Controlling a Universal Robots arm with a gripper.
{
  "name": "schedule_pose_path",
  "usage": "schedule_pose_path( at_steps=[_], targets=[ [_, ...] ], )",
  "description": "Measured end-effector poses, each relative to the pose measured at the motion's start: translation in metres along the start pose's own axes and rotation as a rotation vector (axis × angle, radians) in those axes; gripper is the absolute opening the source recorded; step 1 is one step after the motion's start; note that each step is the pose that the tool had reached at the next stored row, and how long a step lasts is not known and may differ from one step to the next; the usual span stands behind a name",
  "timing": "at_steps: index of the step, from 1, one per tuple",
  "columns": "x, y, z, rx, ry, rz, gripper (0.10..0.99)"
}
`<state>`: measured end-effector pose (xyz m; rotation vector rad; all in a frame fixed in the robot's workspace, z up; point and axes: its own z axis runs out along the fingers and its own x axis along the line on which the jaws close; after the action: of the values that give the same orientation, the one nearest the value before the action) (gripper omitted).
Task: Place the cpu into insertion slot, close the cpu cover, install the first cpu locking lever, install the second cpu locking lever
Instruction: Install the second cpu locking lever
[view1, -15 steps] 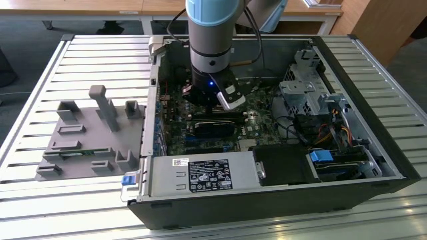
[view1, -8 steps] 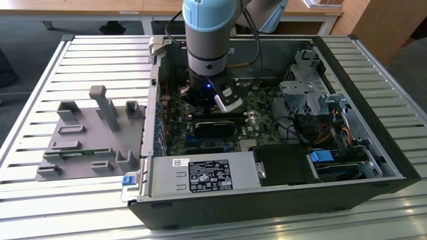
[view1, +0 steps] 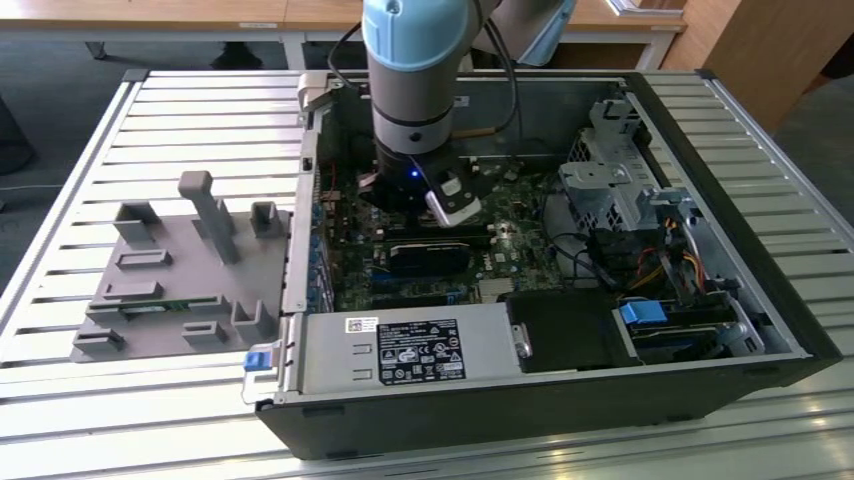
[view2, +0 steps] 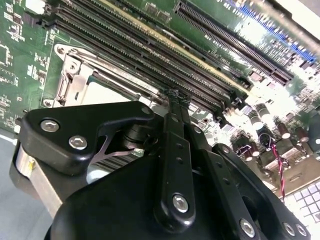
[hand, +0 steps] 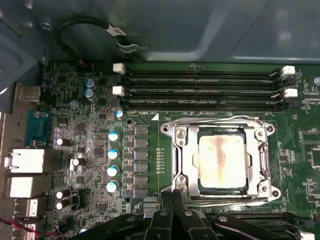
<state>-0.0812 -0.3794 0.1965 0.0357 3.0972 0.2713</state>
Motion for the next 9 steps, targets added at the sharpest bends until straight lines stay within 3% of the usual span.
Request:
schedule_pose_path(
  at_steps=[6,9],
  targets=[
    [0.0037,0.0041,0.0026,-0.016,0.0000,0.001,0.122],
    [0.0045,0.0043,0.0051,-0.018,0.0000,0.002,0.122]
  ],
)
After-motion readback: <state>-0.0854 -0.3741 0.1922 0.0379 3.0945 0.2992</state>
